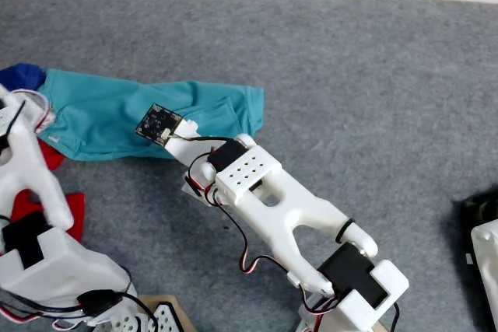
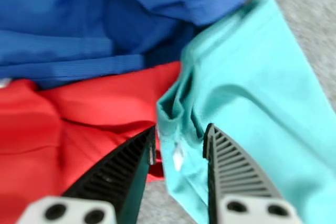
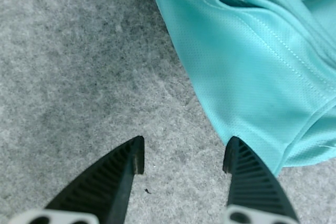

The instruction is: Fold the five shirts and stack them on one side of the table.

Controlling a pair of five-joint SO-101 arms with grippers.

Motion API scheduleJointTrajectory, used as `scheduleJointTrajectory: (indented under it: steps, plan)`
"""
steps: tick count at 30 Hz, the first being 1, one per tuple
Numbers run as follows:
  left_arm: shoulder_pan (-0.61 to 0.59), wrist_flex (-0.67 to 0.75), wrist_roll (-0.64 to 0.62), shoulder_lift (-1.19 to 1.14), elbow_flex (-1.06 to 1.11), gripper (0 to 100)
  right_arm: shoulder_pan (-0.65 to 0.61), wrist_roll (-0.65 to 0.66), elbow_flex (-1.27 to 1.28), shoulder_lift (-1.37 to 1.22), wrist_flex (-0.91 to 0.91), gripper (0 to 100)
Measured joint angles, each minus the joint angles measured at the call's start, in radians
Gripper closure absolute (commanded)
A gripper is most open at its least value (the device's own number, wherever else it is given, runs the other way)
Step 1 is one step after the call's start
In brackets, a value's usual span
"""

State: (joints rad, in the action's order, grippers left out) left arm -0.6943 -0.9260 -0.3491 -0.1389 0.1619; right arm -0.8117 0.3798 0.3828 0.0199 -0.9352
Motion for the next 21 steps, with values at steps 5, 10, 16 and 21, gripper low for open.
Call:
scheduleJointTrajectory:
  steps: [5, 10, 16, 21]
  plan:
    - [-0.002, 0.0, 0.002, 0.0, 0.0, 84, 0.0, 0.0, 0.0, 0.0, 0.0, 74.9]
    - [-0.002, 0.0, 0.002, 0.0, 0.0, 84, 0.0, 0.0, 0.0, 0.0, 0.0, 74.9]
    - [-0.002, 0.068, 0.002, 0.0, 0.063, 84, -0.012, 0.0, 0.0, 0.0, 0.0, 74.9]
    - [-0.002, 0.109, 0.0, 0.0, 0.084, 84, -0.017, 0.0, 0.0, 0.0, 0.0, 74.9]
